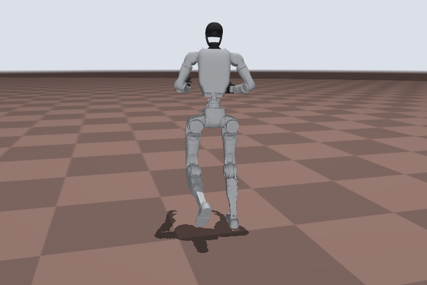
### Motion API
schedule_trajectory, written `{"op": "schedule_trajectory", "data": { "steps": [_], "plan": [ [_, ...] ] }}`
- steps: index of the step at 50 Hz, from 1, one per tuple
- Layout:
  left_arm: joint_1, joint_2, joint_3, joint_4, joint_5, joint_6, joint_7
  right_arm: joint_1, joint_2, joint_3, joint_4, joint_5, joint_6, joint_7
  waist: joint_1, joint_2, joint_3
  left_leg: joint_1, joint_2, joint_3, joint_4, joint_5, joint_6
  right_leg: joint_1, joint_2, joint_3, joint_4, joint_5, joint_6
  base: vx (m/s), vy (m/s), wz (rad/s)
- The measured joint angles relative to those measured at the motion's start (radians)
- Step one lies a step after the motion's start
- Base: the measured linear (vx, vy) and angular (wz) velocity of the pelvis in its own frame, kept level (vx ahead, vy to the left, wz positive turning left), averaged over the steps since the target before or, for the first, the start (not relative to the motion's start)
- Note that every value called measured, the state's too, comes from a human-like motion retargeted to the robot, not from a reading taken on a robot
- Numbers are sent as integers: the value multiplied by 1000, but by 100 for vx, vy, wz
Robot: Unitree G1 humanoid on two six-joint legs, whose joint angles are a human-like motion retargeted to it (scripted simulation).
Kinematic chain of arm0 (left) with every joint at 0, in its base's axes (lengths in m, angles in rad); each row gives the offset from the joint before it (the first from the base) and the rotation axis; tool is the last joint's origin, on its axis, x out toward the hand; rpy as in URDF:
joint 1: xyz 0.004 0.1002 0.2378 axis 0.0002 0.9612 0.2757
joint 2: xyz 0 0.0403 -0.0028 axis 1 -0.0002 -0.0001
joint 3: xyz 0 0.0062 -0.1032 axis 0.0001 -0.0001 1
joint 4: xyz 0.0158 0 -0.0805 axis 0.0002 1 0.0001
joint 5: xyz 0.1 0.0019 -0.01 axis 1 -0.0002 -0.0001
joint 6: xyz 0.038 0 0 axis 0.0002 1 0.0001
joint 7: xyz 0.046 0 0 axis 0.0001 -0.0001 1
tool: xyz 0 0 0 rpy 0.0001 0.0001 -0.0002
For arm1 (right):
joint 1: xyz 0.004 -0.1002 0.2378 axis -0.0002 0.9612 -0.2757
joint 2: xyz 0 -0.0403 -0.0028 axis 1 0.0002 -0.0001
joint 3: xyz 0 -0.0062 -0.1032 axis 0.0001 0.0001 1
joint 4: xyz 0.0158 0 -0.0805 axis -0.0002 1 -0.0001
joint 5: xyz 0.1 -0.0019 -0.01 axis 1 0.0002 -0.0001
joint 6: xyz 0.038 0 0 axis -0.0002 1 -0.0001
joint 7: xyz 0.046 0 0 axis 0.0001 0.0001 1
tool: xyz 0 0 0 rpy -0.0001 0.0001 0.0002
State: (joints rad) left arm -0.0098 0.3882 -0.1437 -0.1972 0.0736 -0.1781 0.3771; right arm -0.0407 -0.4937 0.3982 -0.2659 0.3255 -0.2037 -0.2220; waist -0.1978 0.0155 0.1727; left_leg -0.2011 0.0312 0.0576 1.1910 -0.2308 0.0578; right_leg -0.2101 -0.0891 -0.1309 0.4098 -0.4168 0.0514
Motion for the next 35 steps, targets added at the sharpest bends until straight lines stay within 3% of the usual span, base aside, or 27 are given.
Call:
{"op": "schedule_trajectory", "data": {
  "steps": [4,7,10,12,13,16,18,20,23,26,30,33,35],
  "plan": [
    [368,175,63,-89,-113,-58,-25,-215,209,62,-96,-13,0,-4,260,-122,-25,-136,-12,136,-121,-123,96,120,-50,78,-127,73,28,98,-3,-104],
    [570,315,116,-127,-286,-85,-16,-372,282,110,-148,-85,-2,18,454,-180,-16,-153,-18,231,-419,-130,72,195,-83,133,-160,142,50,101,15,-96],
    [711,391,243,-124,-382,-88,-68,-506,250,142,-197,-114,-11,66,588,-156,7,-99,16,344,-822,-126,2,287,-62,161,-163,200,58,102,27,-57],
    [757,365,327,-124,-419,-64,-128,-532,207,134,-236,-90,-15,114,614,-113,31,-61,28,355,-961,-106,-37,376,-31,159,-149,230,48,102,33,15],
    [757,333,349,-127,-430,-42,-147,-517,187,124,-258,-65,-14,140,607,-98,47,-48,22,326,-952,-106,-29,417,-27,151,-131,250,42,102,34,75],
    [608,222,296,-96,-380,-9,-165,-378,170,98,-268,43,-14,190,548,-85,114,10,-5,238,-778,-264,18,460,-42,101,81,317,78,101,32,117],
    [419,147,203,-27,-208,2,-208,-207,194,94,-214,138,-46,187,498,-106,134,41,-17,195,-686,-355,38,390,-57,70,337,334,91,99,21,112],
    [200,75,104,36,-18,29,-226,-5,221,79,-141,187,-66,162,443,-157,109,45,-35,171,-646,-405,57,217,-100,41,627,286,78,97,12,103],
    [-133,-15,2,32,71,70,-166,231,144,6,-129,241,-59,176,317,-156,79,106,-31,125,-716,-388,-6,44,-123,-28,744,105,-28,92,8,113],
    [-405,-88,-79,-1,107,64,-104,395,-19,-79,-191,318,-63,259,124,-105,47,184,7,45,-800,-317,-70,-68,-85,-98,607,60,-38,94,-2,144],
    [-694,-90,-162,-31,114,63,-46,493,-233,-198,-213,351,-37,320,-124,-48,7,270,48,-51,-878,-173,-139,-113,-48,-164,109,120,-3,98,-19,128],
    [-868,-57,-224,-50,62,62,-44,522,-293,-307,-185,322,18,337,-234,-54,9,355,41,-101,-876,-101,-145,-92,-73,-202,-250,164,40,105,-34,91],
    [-929,-45,-257,-84,16,45,-56,527,-277,-376,-163,274,45,336,-257,-70,25,403,29,-120,-812,-84,-115,-74,-93,-199,-326,244,50,106,-37,32]
  ]
}}
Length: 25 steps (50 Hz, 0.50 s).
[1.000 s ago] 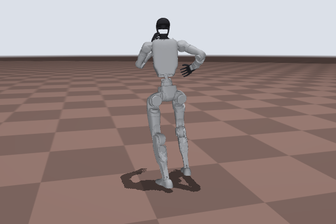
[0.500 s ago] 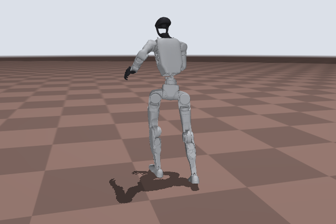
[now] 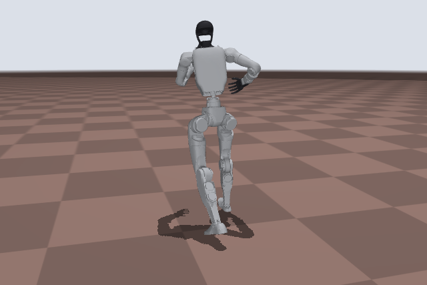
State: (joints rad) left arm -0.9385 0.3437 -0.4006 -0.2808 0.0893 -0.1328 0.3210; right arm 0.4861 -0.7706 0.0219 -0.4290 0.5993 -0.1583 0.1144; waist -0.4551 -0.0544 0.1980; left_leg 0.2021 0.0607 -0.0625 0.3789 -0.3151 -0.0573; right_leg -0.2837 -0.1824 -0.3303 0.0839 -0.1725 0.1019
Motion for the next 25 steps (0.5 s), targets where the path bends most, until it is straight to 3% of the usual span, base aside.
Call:
{"op": "schedule_trajectory", "data": {
  "steps": [2,5,7,10,15,18,22,25],
  "plan": [
    [31,10,-6,-47,-41,-34,-23,-48,61,-22,51,-48,-10,-48,21,0,35,-18,5,9,197,10,46,23,5,23,83,10,-45,103,-34,-36],
    [258,45,30,-76,8,-52,-28,-217,177,48,185,-121,-67,-196,73,31,72,-145,64,78,594,-8,83,-13,38,59,375,-170,-104,100,-27,-86],
    [478,65,63,-24,48,-40,-34,-381,255,85,248,-219,-80,-282,125,24,93,-225,81,133,771,-87,145,23,53,83,423,-221,-103,93,-22,-102],
    [840,96,108,51,-36,-56,-89,-579,406,73,228,-313,-86,-329,251,-4,76,-364,51,186,887,-151,212,83,68,133,415,-239,-80,91,-14,-117],
    [1340,285,208,-2,-279,-131,-152,-771,623,167,81,-46,-215,-428,571,-91,19,-560,-91,209,627,-154,231,216,47,229,274,-147,-51,90,3,-106],
    [1533,394,329,-43,-379,-129,-215,-857,602,252,8,83,-222,-382,723,-100,4,-574,-87,284,245,-107,220,333,50,245,152,-67,-25,91,19,-35],
    [1690,397,511,-29,-401,-88,-347,-906,511,340,-49,73,-139,-209,808,-22,-25,-517,-35,545,-237,-23,133,478,132,250,107,13,41,95,27,32],
    [1702,307,580,50,-327,-56,-407,-886,456,437,-72,23,-99,-88,765,59,-45,-512,-31,739,-302,54,100,548,200,278,182,65,105,94,29,143]
  ]
}}
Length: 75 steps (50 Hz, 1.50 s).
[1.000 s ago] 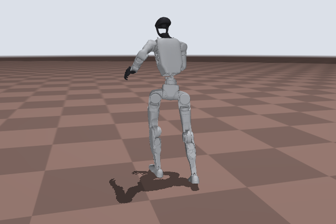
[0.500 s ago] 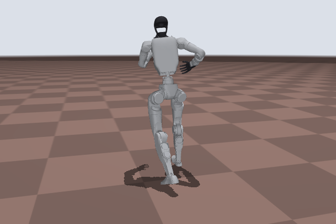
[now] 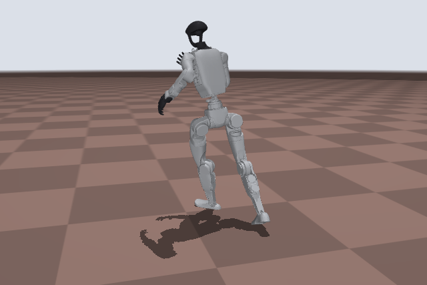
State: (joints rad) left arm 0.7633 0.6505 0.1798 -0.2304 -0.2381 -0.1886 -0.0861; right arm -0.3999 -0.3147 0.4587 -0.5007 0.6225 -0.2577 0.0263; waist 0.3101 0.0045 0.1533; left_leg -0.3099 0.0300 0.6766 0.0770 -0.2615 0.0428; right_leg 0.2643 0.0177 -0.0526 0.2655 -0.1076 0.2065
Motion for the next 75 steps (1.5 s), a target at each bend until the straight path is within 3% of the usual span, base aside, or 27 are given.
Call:
{"op": "schedule_trajectory", "data": {
  "steps": [4,6,10,15,17,20,22,25,27,28,30,32,33,35,38,42,47,50,54,57,59,62,66,68,70,73,75],
  "plan": [
    [-205,-167,-59,183,187,16,114,48,-79,70,38,-230,1,68,-102,50,35,-33,48,-89,289,-209,107,-147,85,43,476,97,55,84,4,198],
    [-402,-203,-154,253,286,50,212,122,-108,52,110,-400,-1,6,-125,43,54,-91,49,-163,517,-331,133,-290,19,20,767,86,55,77,25,212],
    [-896,-270,-395,246,497,79,231,423,-173,-158,243,-620,2,-95,-159,89,89,0,-131,-357,484,-346,87,-489,-178,13,1030,-82,-114,61,42,332],
    [-1241,-564,-623,-13,509,24,345,823,-192,-424,264,-235,-47,-188,-422,305,84,204,-161,-786,292,-199,-34,-540,-171,-86,710,-129,-202,62,17,453],
    [-1359,-605,-691,-91,515,-23,353,932,-186,-531,287,-208,-51,-183,-548,349,71,270,-146,-932,224,-124,-83,-529,-169,-127,478,-94,-178,63,1,446],
    [-1522,-615,-737,-149,517,-64,269,1046,-172,-686,316,-274,9,-121,-685,337,21,301,-130,-1007,214,-52,-219,-491,-212,-227,84,-74,-151,62,-17,394],
    [-1581,-626,-757,-152,447,-44,243,1074,-156,-731,316,-335,82,-89,-722,291,-6,351,-116,-906,184,-41,-174,-498,-234,-243,-73,-99,-101,61,-33,294],
    [-1559,-602,-759,-143,348,-33,218,1041,-169,-700,278,-356,143,-42,-747,188,-1,417,-89,-654,284,-97,-97,-505,-228,-122,-147,-85,-59,59,-41,183],
    [-1464,-554,-723,-125,303,-31,211,968,-191,-645,257,-303,135,-31,-750,130,21,377,-40,-503,535,-156,-20,-485,-242,-130,-76,-115,-92,54,-40,131],
    [-1394,-524,-692,-112,284,-29,220,929,-201,-625,251,-259,120,-33,-747,129,28,296,28,-449,738,-176,-18,-492,-238,-161,-1,-185,-125,52,-35,126],
    [-1206,-496,-633,-60,281,-11,210,842,-195,-574,260,-233,98,-52,-697,125,52,175,108,-442,1032,-192,27,-495,-232,-203,150,-306,-165,51,-32,103],
    [-962,-462,-571,-7,324,24,82,738,-179,-496,283,-297,98,-46,-594,90,61,91,50,-522,1163,-258,98,-478,-237,-210,225,-336,-150,52,-26,49],
    [-834,-401,-528,-4,390,49,14,701,-180,-473,275,-339,102,-33,-529,69,51,46,36,-529,1209,-289,93,-471,-239,-208,249,-344,-142,58,-20,11],
    [-592,-265,-443,-53,236,-19,71,636,-178,-440,217,-342,60,-92,-382,15,24,-28,50,-476,1238,-344,109,-441,-247,-201,239,-331,-123,63,-12,-8],
    [-308,-16,-264,-129,42,-53,51,553,-133,-403,93,-121,26,-79,-197,-84,-22,-104,74,-352,1105,-373,141,-378,-274,-201,157,-230,-106,68,5,20],
    [-87,17,-69,-173,-124,-60,49,442,-64,-303,-28,154,-26,-66,-110,-157,-41,-104,22,-231,643,-322,121,-250,-290,-193,35,-2,-97,73,26,117],
    [-243,-216,-92,-188,-100,-44,73,400,26,-191,-140,382,32,111,-122,-113,26,31,3,52,209,-236,71,-117,-186,-65,110,129,-93,76,30,189],
    [-476,-367,-227,-120,7,-7,60,453,47,-158,-96,433,98,207,-189,-95,40,62,-9,-14,340,-438,125,-190,-158,-17,406,84,-74,74,24,243],
    [-887,-464,-486,-52,67,61,251,579,13,-136,135,305,101,-32,-319,-60,41,54,-17,-181,489,-529,73,-394,-219,-95,797,-126,-150,74,16,265],
    [-1229,-459,-581,-76,150,106,325,723,-36,-168,217,219,94,-220,-425,-1,67,162,-52,-324,375,-467,-11,-532,-218,-98,878,-244,-199,80,11,290],
    [-1399,-473,-591,-100,249,106,421,856,-86,-243,198,268,74,-168,-531,59,75,215,-33,-426,363,-403,-53,-600,-201,-113,831,-275,-190,91,2,303],
    [-1546,-501,-615,-164,268,72,334,988,-155,-377,172,360,114,-1,-704,154,80,312,6,-565,263,-244,-122,-653,-158,-148,573,-262,-165,96,-7,274],
    [-1593,-497,-619,-192,144,-6,447,1016,-185,-530,148,235,48,-117,-814,199,55,440,25,-652,155,-29,-170,-641,-157,-237,50,-200,-117,100,-26,166],
    [-1562,-479,-599,-189,78,-41,394,993,-160,-579,139,146,41,-152,-805,172,34,509,13,-647,165,30,-154,-632,-162,-263,-89,-149,-102,104,-41,41],
    [-1489,-459,-582,-188,-15,-72,300,925,-115,-582,138,90,38,-160,-741,120,34,575,-11,-607,245,61,-88,-609,-147,-192,-91,-76,-129,104,-42,-61],
    [-1278,-419,-534,-145,-21,-37,228,726,-78,-483,177,78,13,-191,-656,90,70,505,-1,-585,625,55,29,-538,-119,-116,68,-217,-223,98,-34,-68],
    [-1053,-383,-489,-110,42,2,237,574,-78,-391,207,67,-11,-215,-628,110,54,330,32,-589,947,-33,33,-576,-114,-125,245,-332,-229,96,-23,-17]
  ]
}}
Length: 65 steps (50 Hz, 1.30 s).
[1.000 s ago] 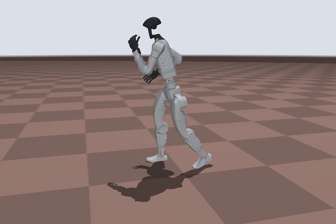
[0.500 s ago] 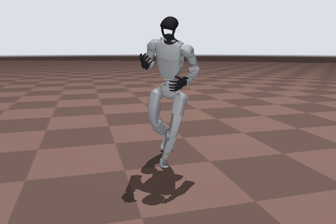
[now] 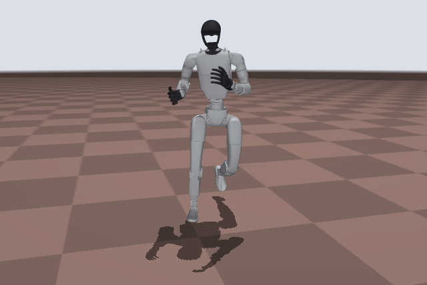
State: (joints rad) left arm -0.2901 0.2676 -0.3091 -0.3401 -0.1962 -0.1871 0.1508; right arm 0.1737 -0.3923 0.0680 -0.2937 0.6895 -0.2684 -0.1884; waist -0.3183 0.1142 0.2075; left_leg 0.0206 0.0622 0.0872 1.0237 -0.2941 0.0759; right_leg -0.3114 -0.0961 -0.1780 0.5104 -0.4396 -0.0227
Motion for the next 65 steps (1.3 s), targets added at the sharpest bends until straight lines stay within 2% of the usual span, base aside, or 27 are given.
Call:
{"op": "schedule_trajectory", "data": {
  "steps": [3,5,7,10,11,13,15,17,18,20,22,25,28,31,33,35,38,40,42,45,48,51,55,58,60,63,65],
  "plan": [
    [351,84,63,23,-13,20,-73,-203,20,89,-46,-11,-11,-12,88,-28,-11,-204,-6,21,212,-127,84,91,0,8,-59,-16,24,90,-21,-23],
    [571,212,113,-25,-146,-4,-136,-297,73,105,-112,33,-17,5,203,-97,-37,-322,-13,91,231,-166,129,140,-22,37,-115,5,55,91,-17,-70],
    [766,379,188,-76,-255,-30,-179,-360,113,121,-181,85,-32,15,347,-186,-59,-402,-21,188,146,-183,150,189,-61,76,-178,52,94,94,-9,-93],
    [1020,574,355,-116,-356,-58,-216,-451,90,170,-266,112,-50,21,546,-288,-74,-474,-23,321,-99,-175,133,261,-113,122,-267,151,155,96,4,-86],
    [1082,602,417,-121,-360,-78,-215,-482,63,189,-291,101,-55,29,599,-305,-71,-478,-21,356,-214,-163,118,287,-120,133,-289,184,173,96,14,-76],
    [1166,614,510,-123,-376,-82,-228,-531,15,230,-340,79,-48,64,684,-319,-61,-472,-12,415,-449,-155,85,346,-120,145,-323,240,201,97,19,-63],
    [1184,562,559,-125,-360,-77,-229,-555,-14,267,-378,79,-22,134,738,-302,-26,-429,-8,443,-666,-128,40,438,-104,156,-353,283,208,99,25,-40],
    [1127,464,532,-102,-296,-75,-239,-514,-12,310,-373,119,10,234,731,-275,14,-386,-6,413,-699,-84,31,550,-90,153,-361,321,186,102,29,25],
    [1076,411,501,-77,-245,-79,-238,-476,-8,331,-351,139,26,279,707,-264,38,-360,-8,391,-650,-112,47,603,-89,142,-345,344,170,103,31,79],
    [920,311,407,5,-72,-107,-191,-377,-8,361,-265,98,38,331,642,-232,87,-284,0,344,-525,-238,66,658,-77,122,-200,383,143,103,32,102],
    [699,238,288,92,164,-115,-46,-243,-16,353,-161,-76,25,286,575,-224,90,-238,-3,307,-458,-318,56,539,-80,119,149,380,142,98,27,109],
    [303,169,127,112,363,-52,214,-4,-50,235,-115,-219,29,177,448,-232,49,-223,-35,261,-427,-356,11,285,-116,100,573,281,110,89,18,149],
    [-97,96,8,76,444,-8,303,221,-102,89,-168,-61,46,253,273,-185,12,-153,-52,166,-505,-326,-42,125,-103,61,667,167,51,88,8,183],
    [-410,77,-56,70,502,12,314,335,-184,11,-192,112,66,341,68,-115,-3,-54,-22,61,-605,-248,-89,41,-37,32,518,121,37,90,-8,175],
    [-579,99,-93,91,495,24,300,367,-236,-31,-188,167,72,364,-48,-79,-13,0,2,8,-653,-186,-112,14,-10,6,315,122,46,92,-21,134],
    [-732,121,-128,130,457,40,273,376,-271,-80,-171,189,91,373,-131,-59,-23,44,7,-26,-678,-128,-127,12,-19,-51,49,142,59,93,-28,101],
    [-861,112,-147,170,388,61,250,357,-270,-131,-121,165,137,361,-174,-76,-37,117,-17,-38,-663,-74,-130,31,-63,-190,-296,187,102,98,-35,45],
    [-857,85,-122,163,335,63,246,307,-236,-120,-68,118,160,329,-154,-94,-31,157,-24,-32,-597,-53,-113,43,-62,-194,-361,240,99,100,-39,-35],
    [-737,57,-67,118,293,54,256,215,-186,-47,3,60,151,256,-105,-97,-8,141,-7,-25,-424,-11,-84,61,-36,-134,-271,184,42,97,-37,-95],
    [-392,27,26,48,340,61,331,10,-101,137,98,-40,81,105,-51,-79,33,14,29,-29,-72,106,-50,88,4,-78,-117,42,-11,96,-29,-96],
    [87,0,105,16,262,37,314,-209,-5,278,54,-69,41,50,34,-97,31,-153,19,-17,174,64,-7,130,19,-18,-88,-3,-10,95,-23,-106],
    [533,94,186,-29,62,-5,191,-423,99,334,-48,-86,43,52,209,-180,-5,-289,-7,56,241,-17,44,200,5,70,-150,6,15,96,-19,-149],
    [955,338,325,-82,-66,-73,64,-709,157,387,-148,-178,-2,2,488,-307,-32,-414,-30,181,90,-94,69,302,-58,163,-257,73,80,96,-3,-132],
    [1107,447,456,-89,-120,-74,-77,-883,102,445,-180,-223,-25,-3,631,-334,-48,-470,-38,226,-194,-103,51,366,-87,182,-307,140,136,94,13,-49],
    [1141,474,549,-91,-140,-43,-188,-944,57,467,-188,-212,-24,30,685,-322,-56,-469,-39,240,-445,-96,30,418,-79,175,-327,183,165,98,19,2],
    [1086,418,628,-100,-90,11,-308,-906,42,454,-194,-148,-4,138,692,-261,-42,-397,-56,234,-745,-27,-14,546,-25,161,-333,249,168,104,22,49],
    [992,334,598,-100,-12,24,-327,-816,68,437,-188,-123,18,211,648,-229,-15,-333,-74,214,-758,-37,16,624,-2,147,-287,310,149,108,22,99]
  ]
}}
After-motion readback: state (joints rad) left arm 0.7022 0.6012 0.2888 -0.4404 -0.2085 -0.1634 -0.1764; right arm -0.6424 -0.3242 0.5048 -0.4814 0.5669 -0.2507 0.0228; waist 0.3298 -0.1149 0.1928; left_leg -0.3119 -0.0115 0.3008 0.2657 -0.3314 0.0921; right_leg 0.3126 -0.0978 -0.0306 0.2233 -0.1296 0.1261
